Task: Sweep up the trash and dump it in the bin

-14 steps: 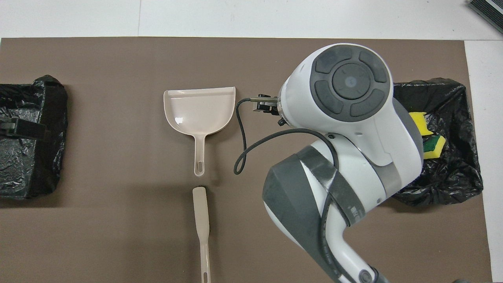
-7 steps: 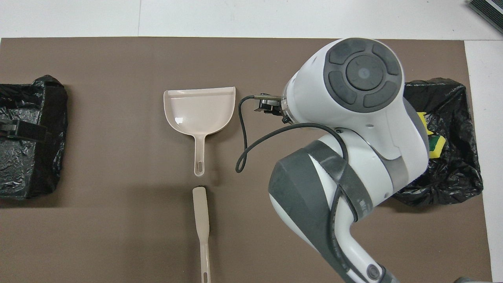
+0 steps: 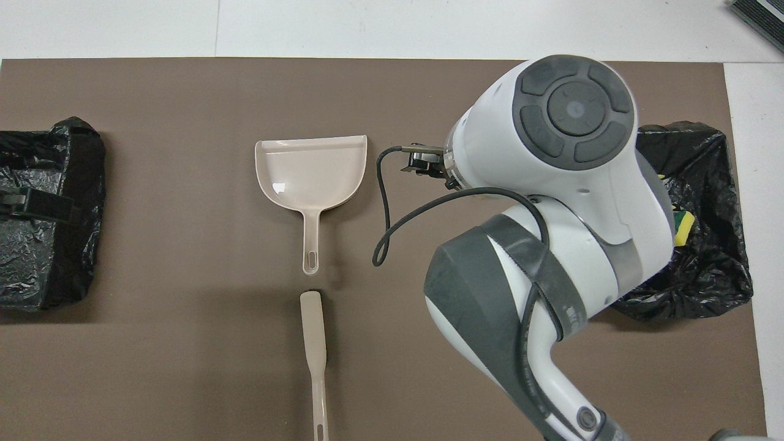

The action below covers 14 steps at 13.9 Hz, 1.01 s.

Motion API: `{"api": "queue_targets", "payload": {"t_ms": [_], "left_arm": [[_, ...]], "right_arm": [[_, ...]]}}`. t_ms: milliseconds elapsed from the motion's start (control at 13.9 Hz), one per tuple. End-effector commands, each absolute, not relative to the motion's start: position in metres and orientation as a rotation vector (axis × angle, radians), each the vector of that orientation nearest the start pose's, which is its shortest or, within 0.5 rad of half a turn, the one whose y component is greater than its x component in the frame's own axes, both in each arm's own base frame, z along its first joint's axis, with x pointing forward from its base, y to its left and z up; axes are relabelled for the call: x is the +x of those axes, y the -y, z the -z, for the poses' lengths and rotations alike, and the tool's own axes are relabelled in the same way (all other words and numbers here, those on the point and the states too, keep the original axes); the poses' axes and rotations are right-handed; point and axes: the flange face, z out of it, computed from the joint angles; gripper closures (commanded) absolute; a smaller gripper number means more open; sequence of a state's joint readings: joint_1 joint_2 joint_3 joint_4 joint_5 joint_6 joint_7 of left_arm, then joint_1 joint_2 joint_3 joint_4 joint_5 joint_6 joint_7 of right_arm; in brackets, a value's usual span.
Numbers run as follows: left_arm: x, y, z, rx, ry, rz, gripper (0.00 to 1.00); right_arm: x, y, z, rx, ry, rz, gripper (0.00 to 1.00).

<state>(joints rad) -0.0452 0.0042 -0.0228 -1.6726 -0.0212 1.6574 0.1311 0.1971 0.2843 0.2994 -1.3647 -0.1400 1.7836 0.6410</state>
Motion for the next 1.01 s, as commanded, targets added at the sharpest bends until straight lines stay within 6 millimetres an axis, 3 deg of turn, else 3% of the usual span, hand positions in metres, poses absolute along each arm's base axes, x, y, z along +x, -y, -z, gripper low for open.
{"api": "queue_targets", "payload": {"t_ms": [0, 215, 359, 431, 575, 718, 934], "left_arm": [[0.558, 0.086, -0.535, -3.123, -0.425, -0.012, 0.00], [0.551, 0.153, -0.477, -3.129, -0.436, 0.067, 0.00], [0.540, 0.212, -0.437, -3.121, -0.506, 0.028, 0.00], [0.532, 0.242, -0.420, -3.126, -0.474, 0.009, 0.00], [0.527, 0.281, -0.395, -3.158, -0.375, 0.087, 0.00], [0.526, 0.296, -0.373, -3.163, -0.364, 0.093, 0.00], [0.521, 0.292, -0.368, -3.159, -0.348, 0.063, 0.00]], "right_arm": [[0.590, -0.270, -0.580, -3.089, -0.188, 0.202, 0.00], [0.586, -0.269, -0.576, -3.064, -0.180, 0.158, 0.00], [0.588, -0.261, -0.571, -3.061, -0.193, 0.136, 0.00], [0.589, -0.259, -0.570, -3.064, -0.186, 0.133, 0.00], [0.589, -0.251, -0.567, -3.075, -0.195, 0.110, 0.00], [0.592, -0.246, -0.565, -3.076, -0.199, 0.108, 0.00], [0.585, -0.259, -0.556, -3.083, -0.176, 0.091, 0.00]]}}
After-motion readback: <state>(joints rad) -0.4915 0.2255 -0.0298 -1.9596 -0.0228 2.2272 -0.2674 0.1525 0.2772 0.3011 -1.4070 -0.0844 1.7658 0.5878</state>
